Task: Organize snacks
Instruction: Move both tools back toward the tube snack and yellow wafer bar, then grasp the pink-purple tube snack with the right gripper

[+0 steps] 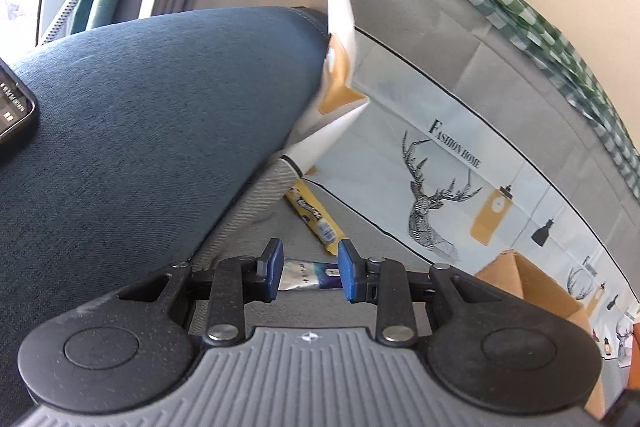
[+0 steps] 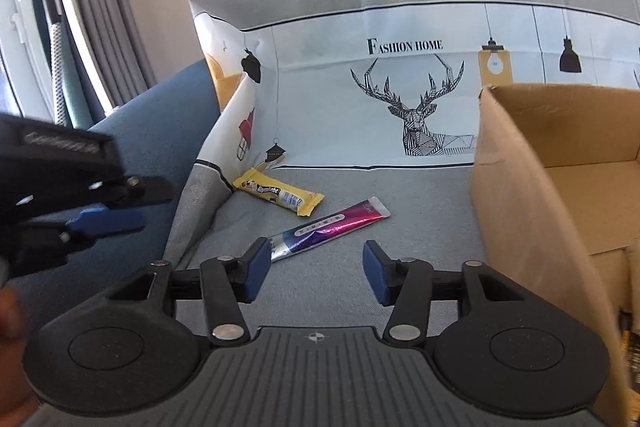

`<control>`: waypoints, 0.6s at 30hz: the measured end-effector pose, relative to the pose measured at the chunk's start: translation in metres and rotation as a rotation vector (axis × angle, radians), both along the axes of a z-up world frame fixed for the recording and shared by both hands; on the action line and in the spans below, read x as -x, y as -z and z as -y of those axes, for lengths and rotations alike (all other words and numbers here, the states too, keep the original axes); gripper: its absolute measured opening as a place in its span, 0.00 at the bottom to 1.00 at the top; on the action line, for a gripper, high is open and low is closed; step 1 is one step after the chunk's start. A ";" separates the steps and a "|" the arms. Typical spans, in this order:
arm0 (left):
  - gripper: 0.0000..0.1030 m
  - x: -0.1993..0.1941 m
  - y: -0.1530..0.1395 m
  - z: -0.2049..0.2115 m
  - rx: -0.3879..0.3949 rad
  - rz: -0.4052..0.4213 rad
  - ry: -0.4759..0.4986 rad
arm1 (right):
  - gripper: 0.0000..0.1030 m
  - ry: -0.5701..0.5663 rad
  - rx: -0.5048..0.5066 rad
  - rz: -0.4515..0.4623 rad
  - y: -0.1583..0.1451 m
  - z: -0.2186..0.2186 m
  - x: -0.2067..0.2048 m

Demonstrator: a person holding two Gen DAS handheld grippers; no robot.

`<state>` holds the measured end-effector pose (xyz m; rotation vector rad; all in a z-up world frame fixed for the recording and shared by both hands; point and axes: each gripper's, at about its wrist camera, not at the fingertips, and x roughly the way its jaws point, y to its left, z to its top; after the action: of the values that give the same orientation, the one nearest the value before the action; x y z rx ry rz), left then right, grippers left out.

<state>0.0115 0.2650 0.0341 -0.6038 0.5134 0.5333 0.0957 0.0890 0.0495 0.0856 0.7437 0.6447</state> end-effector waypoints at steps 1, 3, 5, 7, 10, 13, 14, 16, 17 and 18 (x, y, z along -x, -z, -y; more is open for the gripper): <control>0.32 0.000 0.000 0.000 -0.003 -0.004 -0.004 | 0.58 0.008 0.003 -0.003 0.004 -0.006 -0.005; 0.32 -0.001 0.000 0.000 -0.017 -0.008 -0.011 | 0.62 0.024 0.009 -0.019 0.015 -0.019 -0.017; 0.32 -0.001 -0.001 0.000 -0.030 -0.007 -0.017 | 0.71 0.043 0.017 -0.041 0.027 -0.031 -0.028; 0.32 -0.002 -0.002 0.001 -0.044 -0.008 -0.019 | 0.79 0.062 0.030 -0.063 0.040 -0.042 -0.039; 0.32 -0.004 -0.003 0.002 -0.056 -0.010 -0.013 | 0.86 0.095 0.041 -0.108 0.058 -0.058 -0.055; 0.32 -0.006 -0.003 0.003 -0.062 -0.014 -0.004 | 0.95 0.108 0.066 -0.113 0.071 -0.073 -0.065; 0.32 -0.006 -0.002 0.003 -0.061 -0.016 -0.002 | 0.96 0.102 0.079 -0.114 0.074 -0.080 -0.068; 0.32 -0.008 -0.001 0.003 -0.059 -0.023 -0.001 | 0.96 0.091 0.110 -0.110 0.080 -0.092 -0.073; 0.32 -0.009 0.000 0.003 -0.057 -0.026 -0.002 | 0.96 0.089 0.136 -0.106 0.083 -0.097 -0.075; 0.32 -0.010 0.001 0.003 -0.055 -0.027 -0.003 | 0.97 0.089 0.163 -0.102 0.086 -0.102 -0.076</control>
<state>0.0212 0.2624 0.0334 -0.5458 0.5221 0.5578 0.1719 0.1910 -0.0362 0.0019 0.8839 0.4953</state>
